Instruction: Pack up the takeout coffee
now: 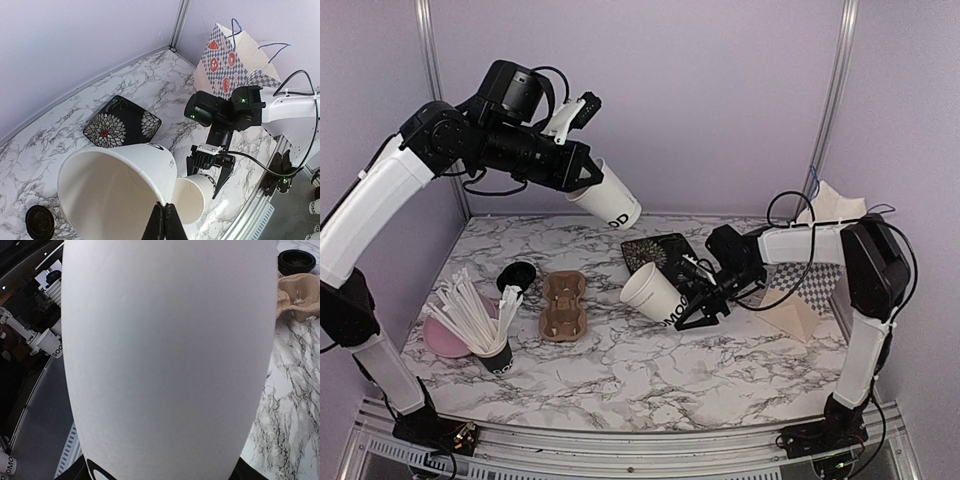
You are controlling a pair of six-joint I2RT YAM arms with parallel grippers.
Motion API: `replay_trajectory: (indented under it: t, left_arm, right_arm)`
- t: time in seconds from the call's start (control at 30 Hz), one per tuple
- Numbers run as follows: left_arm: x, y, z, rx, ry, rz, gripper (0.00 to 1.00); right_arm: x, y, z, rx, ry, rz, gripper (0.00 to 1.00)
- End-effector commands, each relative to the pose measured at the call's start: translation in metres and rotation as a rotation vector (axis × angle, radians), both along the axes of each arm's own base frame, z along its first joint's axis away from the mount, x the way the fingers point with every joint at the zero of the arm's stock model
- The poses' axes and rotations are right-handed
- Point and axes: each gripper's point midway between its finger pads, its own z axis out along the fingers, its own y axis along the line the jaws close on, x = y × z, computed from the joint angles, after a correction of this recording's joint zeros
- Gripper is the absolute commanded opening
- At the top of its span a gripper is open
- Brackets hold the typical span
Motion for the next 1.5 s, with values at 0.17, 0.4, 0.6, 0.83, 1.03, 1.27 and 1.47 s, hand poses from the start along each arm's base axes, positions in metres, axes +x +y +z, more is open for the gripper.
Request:
replay_trajectory:
  t: [0.17, 0.4, 0.6, 0.83, 1.03, 1.27, 1.47]
  left_arm:
    - [-0.018, 0.026, 0.002, 0.131, -0.089, -0.017, 0.0]
    - [-0.053, 0.011, -0.082, 0.358, 0.001, -0.129, 0.0]
    - [-0.078, -0.023, -0.112, 0.442, -0.045, -0.228, 0.0]
    - [-0.106, -0.054, -0.142, 0.513, -0.185, -0.339, 0.0]
    - [-0.133, -0.089, -0.189, 0.514, -0.128, -0.481, 0.0]
    - [-0.133, -0.11, -0.227, 0.571, -0.12, -0.517, 0.0]
    - [-0.136, -0.118, -0.253, 0.621, -0.102, -0.546, 0.0]
  right_arm:
    - [0.022, -0.017, 0.037, 0.085, -0.018, -0.044, 0.56]
    - [0.052, -0.023, 0.088, 0.109, -0.124, -0.134, 0.57]
    - [0.066, -0.027, 0.131, 0.123, -0.23, -0.186, 0.57]
    - [0.088, -0.05, 0.158, 0.177, -0.234, -0.293, 0.57]
    - [0.093, -0.058, 0.155, 0.174, -0.24, -0.331, 0.57]
    - [0.089, -0.059, 0.155, 0.184, -0.237, -0.344, 0.58]
    - [0.087, -0.06, 0.151, 0.181, -0.233, -0.35, 0.58]
